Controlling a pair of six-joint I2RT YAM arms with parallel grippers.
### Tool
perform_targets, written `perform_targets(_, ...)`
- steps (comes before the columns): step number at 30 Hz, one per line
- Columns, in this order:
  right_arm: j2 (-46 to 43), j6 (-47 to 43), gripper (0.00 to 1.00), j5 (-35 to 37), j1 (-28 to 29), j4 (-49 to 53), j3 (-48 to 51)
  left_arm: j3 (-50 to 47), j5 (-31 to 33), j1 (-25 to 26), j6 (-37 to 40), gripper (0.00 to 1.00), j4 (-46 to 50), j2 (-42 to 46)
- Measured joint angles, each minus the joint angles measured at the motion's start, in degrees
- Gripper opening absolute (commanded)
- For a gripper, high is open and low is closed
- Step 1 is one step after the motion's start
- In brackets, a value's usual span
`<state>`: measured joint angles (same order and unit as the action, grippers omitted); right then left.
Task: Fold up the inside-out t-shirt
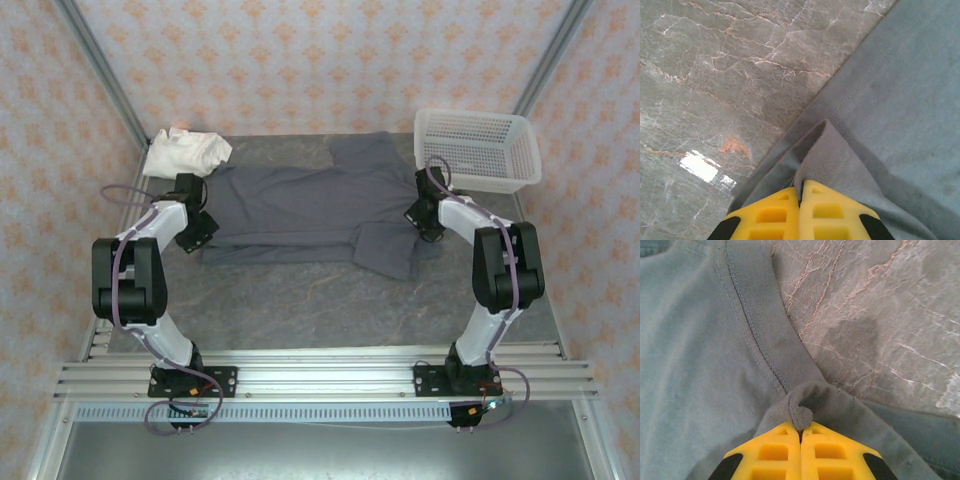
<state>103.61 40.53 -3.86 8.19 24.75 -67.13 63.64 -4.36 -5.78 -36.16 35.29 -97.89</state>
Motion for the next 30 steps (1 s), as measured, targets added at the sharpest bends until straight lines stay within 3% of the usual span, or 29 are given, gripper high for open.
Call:
perform_targets(5, 1.4, -1.0, 0.28, 0.3, 0.0, 1.4, -3.2, 0.0, 0.0, -0.6, 0.3, 0.46, -1.0, -0.2)
perform_targets(8, 0.2, -1.8, 0.29, 1.5, 0.0, 3.5, -5.1, 0.0, 0.4, -0.6, 1.3, 0.59, -1.4, 2.5)
perform_targets(14, -9.7, -3.0, 0.42, 2.4, 0.0, 8.5, -4.3, 1.3, 0.6, -0.6, 4.8, 0.65, -1.1, 14.3)
perform_targets(18, -22.6, -2.5, 0.47, -1.7, 0.0, 6.8, 6.4, 0.3, -4.2, 0.6, 7.6, 0.74, -1.8, 22.4)
perform_targets(21, -29.4, -1.4, 0.47, -5.5, 0.2, 6.5, 16.3, -3.3, -9.2, 5.9, 9.7, 0.77, -2.1, 28.0)
perform_targets(26, -27.2, -1.8, 0.46, -11.1, 1.6, 6.3, 24.0, -8.9, -14.8, 16.0, 11.8, 0.81, -1.9, 30.8)
perform_targets(30, -21.7, -3.1, 0.44, -14.0, 3.1, 2.1, 24.0, -11.1, -16.2, 18.1, 12.3, 0.81, -1.2, 31.2)
